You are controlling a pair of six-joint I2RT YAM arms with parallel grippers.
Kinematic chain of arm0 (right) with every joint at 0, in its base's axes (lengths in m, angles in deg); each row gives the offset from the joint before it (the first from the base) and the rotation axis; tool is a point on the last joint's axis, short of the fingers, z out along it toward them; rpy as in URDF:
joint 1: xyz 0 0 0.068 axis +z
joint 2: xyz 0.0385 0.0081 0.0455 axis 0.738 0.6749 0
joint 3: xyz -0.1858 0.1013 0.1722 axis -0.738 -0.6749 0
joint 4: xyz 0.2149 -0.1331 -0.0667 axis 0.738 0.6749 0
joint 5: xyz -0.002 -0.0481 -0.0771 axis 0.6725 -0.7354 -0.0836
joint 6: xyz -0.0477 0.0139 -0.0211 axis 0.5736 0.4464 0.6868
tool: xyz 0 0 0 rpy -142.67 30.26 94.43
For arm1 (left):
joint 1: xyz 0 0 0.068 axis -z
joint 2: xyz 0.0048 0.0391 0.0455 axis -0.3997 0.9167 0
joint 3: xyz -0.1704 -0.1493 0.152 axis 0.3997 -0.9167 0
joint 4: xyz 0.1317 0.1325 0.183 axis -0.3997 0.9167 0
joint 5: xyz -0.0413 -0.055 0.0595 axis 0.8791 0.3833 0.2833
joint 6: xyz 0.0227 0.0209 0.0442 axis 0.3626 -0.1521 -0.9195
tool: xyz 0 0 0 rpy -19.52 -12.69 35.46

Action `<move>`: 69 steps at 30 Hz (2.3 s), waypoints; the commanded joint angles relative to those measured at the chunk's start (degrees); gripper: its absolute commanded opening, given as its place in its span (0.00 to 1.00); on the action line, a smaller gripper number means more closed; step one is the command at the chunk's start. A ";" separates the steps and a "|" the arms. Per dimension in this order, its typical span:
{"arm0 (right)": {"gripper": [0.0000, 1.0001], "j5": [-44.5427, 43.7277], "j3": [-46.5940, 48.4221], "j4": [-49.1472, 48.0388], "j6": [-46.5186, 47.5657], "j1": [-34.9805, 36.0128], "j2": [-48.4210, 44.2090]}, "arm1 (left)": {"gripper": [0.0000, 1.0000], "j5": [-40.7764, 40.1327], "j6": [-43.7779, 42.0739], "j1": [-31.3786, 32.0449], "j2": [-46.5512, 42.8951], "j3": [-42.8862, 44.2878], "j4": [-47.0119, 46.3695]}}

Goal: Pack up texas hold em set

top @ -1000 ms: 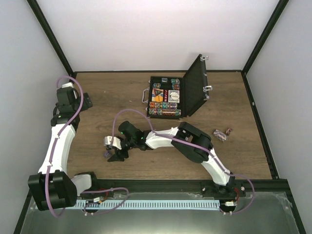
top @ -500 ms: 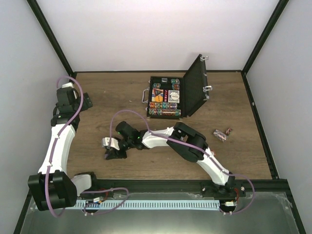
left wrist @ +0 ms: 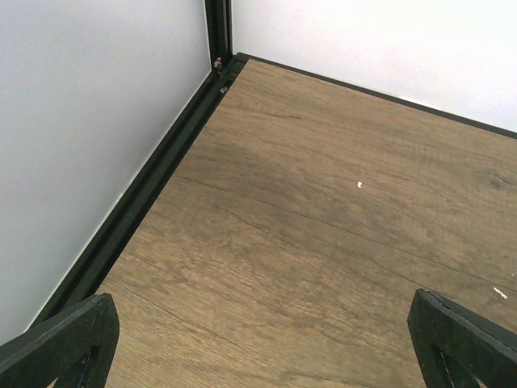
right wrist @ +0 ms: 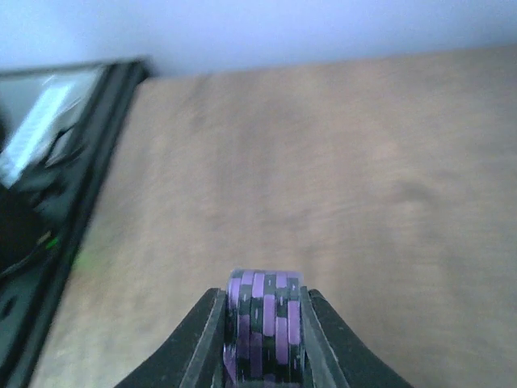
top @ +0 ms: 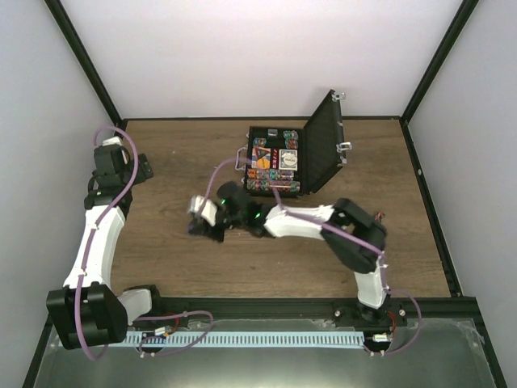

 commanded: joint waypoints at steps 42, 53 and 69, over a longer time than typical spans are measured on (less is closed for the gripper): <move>0.09 -47.53 42.13 23.65 -24.49 -33.90 23.06 | 1.00 0.39 -0.30 -0.07 0.67 -0.50 -1.15; 0.10 -46.08 46.93 25.54 -24.58 -33.93 26.56 | 1.00 0.62 -0.25 -0.04 0.78 -0.51 -1.22; 0.10 -37.89 52.53 25.31 -24.76 -33.38 31.96 | 1.00 1.16 -0.21 -0.07 1.20 -0.36 -1.21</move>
